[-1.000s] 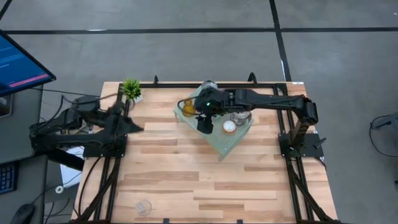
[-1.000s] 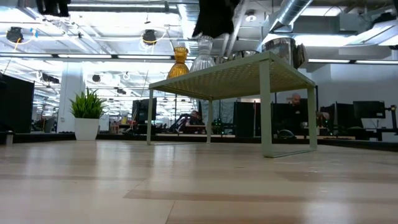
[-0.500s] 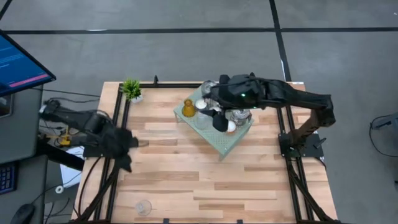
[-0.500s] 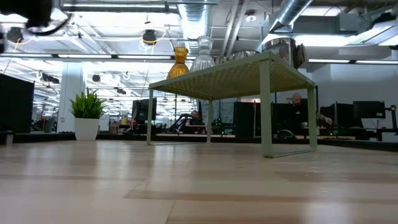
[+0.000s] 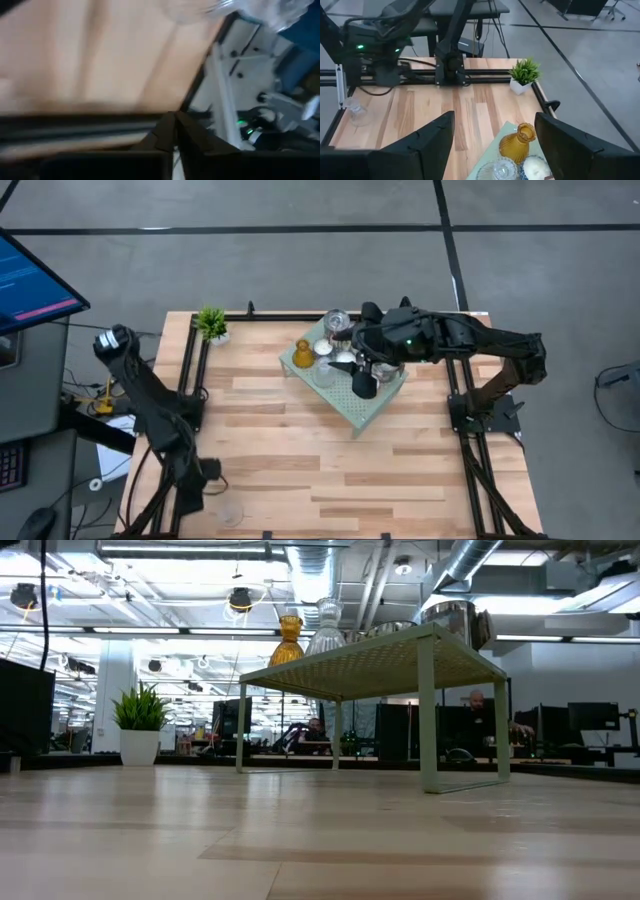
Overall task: Stock candles on shelf
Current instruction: Put the transparent candle holder on the shelf
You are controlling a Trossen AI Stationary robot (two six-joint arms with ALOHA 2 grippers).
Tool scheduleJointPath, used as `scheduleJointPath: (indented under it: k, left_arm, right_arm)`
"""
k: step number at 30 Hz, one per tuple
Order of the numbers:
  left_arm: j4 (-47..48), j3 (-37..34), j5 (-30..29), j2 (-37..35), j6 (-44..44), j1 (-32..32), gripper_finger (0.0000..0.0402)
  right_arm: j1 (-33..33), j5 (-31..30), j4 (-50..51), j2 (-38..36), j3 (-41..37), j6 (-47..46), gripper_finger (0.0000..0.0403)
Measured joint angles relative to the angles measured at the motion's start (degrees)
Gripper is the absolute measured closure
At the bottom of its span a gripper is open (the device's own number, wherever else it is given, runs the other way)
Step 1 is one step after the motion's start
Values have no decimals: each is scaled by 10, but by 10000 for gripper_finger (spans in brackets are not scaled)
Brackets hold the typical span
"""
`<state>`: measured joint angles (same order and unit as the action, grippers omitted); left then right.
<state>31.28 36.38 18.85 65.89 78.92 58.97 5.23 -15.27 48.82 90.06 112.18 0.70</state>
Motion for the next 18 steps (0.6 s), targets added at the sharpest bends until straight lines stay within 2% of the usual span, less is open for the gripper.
scheduleJointPath:
  k: [7, 13, 18]
  left_arm:
    - [-186, 0, -6, 108, 34, 2, 399]
    - [-237, 0, -4, 174, 15, -42, 399]
    - [-291, 0, -2, 212, -36, -111, 399]
  right_arm:
    - [0, 0, -1, 0, 0, 28, 137]
    - [1, 3, 0, -4, 0, 55, 137]
    - [4, 4, 13, -11, -1, 70, 137]
